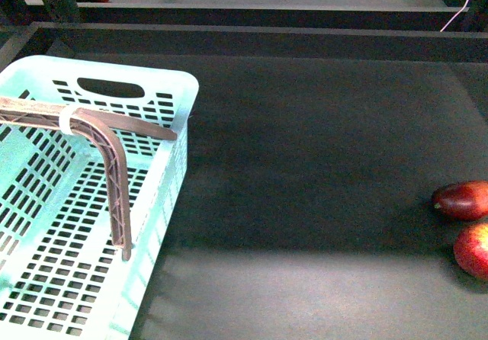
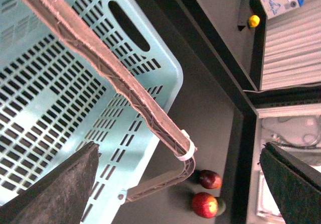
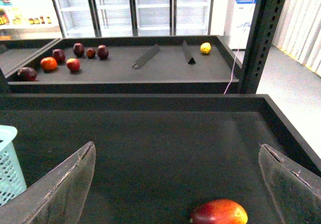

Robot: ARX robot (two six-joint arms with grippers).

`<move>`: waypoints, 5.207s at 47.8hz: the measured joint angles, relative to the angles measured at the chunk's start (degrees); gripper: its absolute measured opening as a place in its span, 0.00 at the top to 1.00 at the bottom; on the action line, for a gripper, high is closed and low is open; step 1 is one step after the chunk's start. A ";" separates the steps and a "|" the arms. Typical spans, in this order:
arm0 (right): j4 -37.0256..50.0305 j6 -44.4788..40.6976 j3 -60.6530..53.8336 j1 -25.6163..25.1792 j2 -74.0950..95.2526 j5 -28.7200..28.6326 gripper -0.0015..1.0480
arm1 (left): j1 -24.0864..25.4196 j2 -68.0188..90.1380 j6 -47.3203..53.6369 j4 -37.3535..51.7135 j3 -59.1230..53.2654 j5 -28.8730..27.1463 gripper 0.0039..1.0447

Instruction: Pick apple with right arm and hold basket with left

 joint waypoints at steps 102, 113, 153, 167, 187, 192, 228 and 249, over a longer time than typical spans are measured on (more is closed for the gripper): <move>0.00 0.00 0.00 0.00 0.00 0.00 0.09 | -15.76 32.17 -22.25 1.66 24.24 -9.94 0.94; 0.00 0.00 0.00 0.00 0.00 0.00 0.09 | -24.72 32.54 -21.24 0.76 31.74 -9.01 0.94; 0.00 0.00 0.00 0.00 0.00 -0.02 0.09 | -46.23 32.06 -20.76 2.84 35.50 -10.73 0.94; -11.08 5.99 4.48 3.04 6.01 11.32 0.09 | -46.23 32.13 -20.70 2.84 35.50 -10.67 0.94; 0.90 6.60 8.09 -19.96 48.17 2.23 0.09 | -46.18 32.28 -20.41 2.86 35.58 -10.67 0.94; 15.43 -0.35 8.15 -20.81 65.79 0.57 0.09 | -46.18 32.28 -20.37 2.86 35.58 -10.67 0.94; 30.45 -15.54 32.72 -13.07 126.97 3.69 0.09 | -46.18 32.28 -20.37 2.86 35.58 -10.54 0.94; 27.87 -16.00 40.57 -15.06 133.50 3.34 0.09 | -46.18 32.28 -20.37 2.86 35.58 -10.62 0.94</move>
